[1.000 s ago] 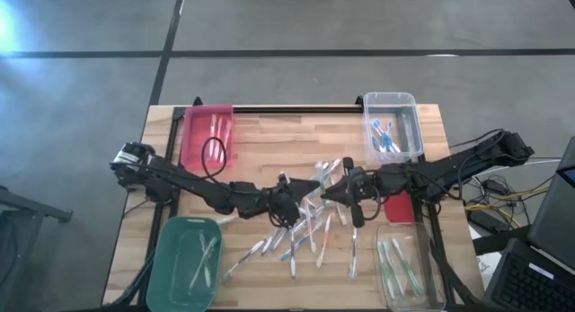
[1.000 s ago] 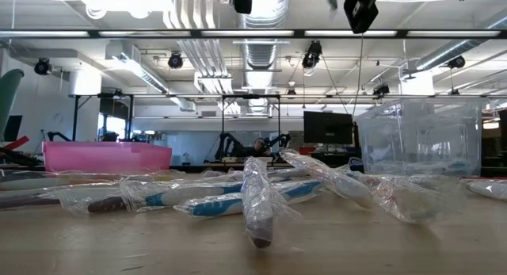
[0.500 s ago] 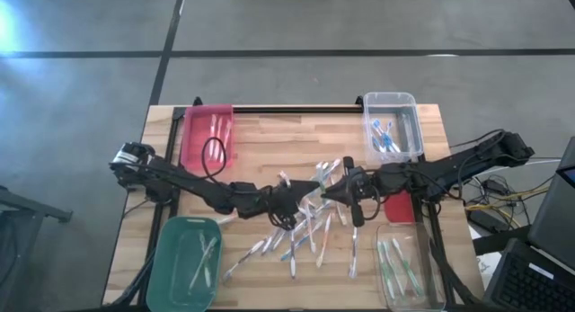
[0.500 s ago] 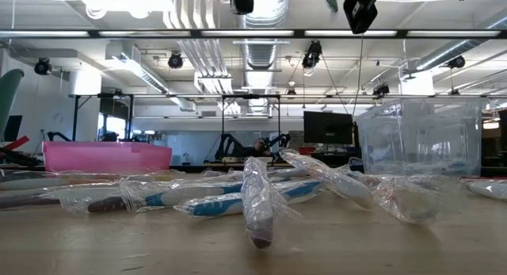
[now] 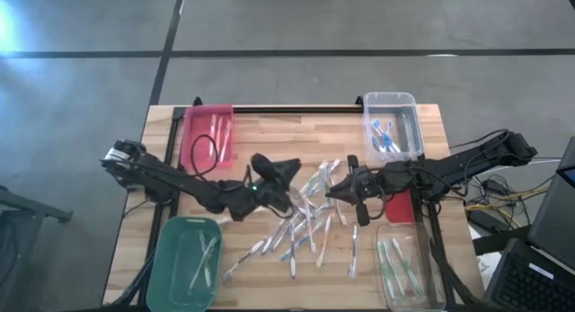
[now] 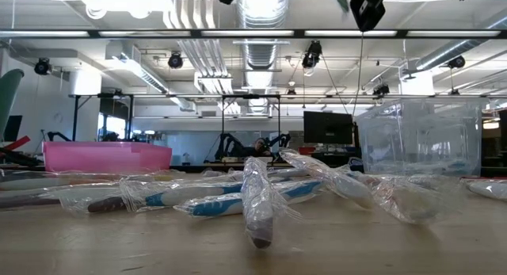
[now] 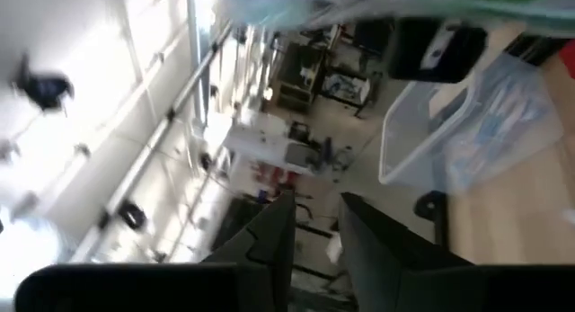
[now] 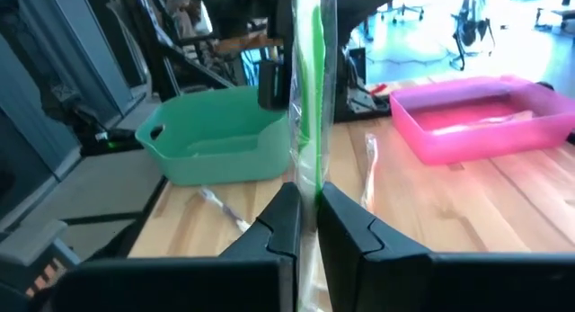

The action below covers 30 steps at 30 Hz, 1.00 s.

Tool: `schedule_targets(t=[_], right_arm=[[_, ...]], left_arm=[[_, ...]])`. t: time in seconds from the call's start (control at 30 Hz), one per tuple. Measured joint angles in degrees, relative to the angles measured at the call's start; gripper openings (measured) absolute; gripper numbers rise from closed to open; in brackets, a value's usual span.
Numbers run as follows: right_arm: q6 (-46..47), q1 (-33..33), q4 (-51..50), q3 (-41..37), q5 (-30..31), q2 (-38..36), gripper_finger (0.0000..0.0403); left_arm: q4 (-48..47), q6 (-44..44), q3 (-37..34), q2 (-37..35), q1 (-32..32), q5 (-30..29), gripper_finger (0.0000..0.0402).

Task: Pick & Place Toothbrushes
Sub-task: Put the green toothbrush into the green bin

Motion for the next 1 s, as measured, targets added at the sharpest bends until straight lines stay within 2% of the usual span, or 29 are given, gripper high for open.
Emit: schedule_targets(t=[0.17,0.27,0.37,0.47,0.57,0.63,0.73,0.83,1.0], right_arm=[[0.0,0.0,-0.7,-0.4,0.0,0.4,0.0017],[-0.1,0.0,-0.8,-0.7,0.0,0.6,0.0017],[-1.8,0.0,-0.1,-1.0,0.0,0.6,0.0017],[-3.1,0.0,2.1,-1.7,0.1,0.8,0.0018],[-5.5,0.0,6.2,-2.2,0.1,1.7,0.0018],[-7.2,0.0,8.7,-2.3,0.1,2.9,0.0018],[-9.3,0.0,12.9,-2.3,0.1,5.7,0.0018],[-12.0,0.0,16.9,-2.3,0.1,9.5,0.0018],[-17.0,0.0,24.5,-2.3,0.1,16.7,0.0018]], left_arm=[[-4.2,-12.2,-5.8,-6.3,0.0,-0.2,0.0094],[-4.3,-20.9,-11.3,-11.6,0.0,2.0,0.0094],[-4.2,-31.9,-17.6,-17.8,0.0,10.0,0.0094],[-4.2,-42.6,-23.8,-23.7,0.5,22.4,0.0094],[-1.9,-48.3,-29.0,-27.8,1.4,32.8,0.0092],[1.9,-49.4,-32.1,-29.3,1.7,37.1,0.0093],[9.9,-50.1,-36.1,-30.0,1.6,39.3,0.0094],[16.5,-55.5,-38.9,-29.9,1.7,39.3,0.0094],[17.7,-66.0,-39.5,-29.7,1.7,39.3,0.0096]])
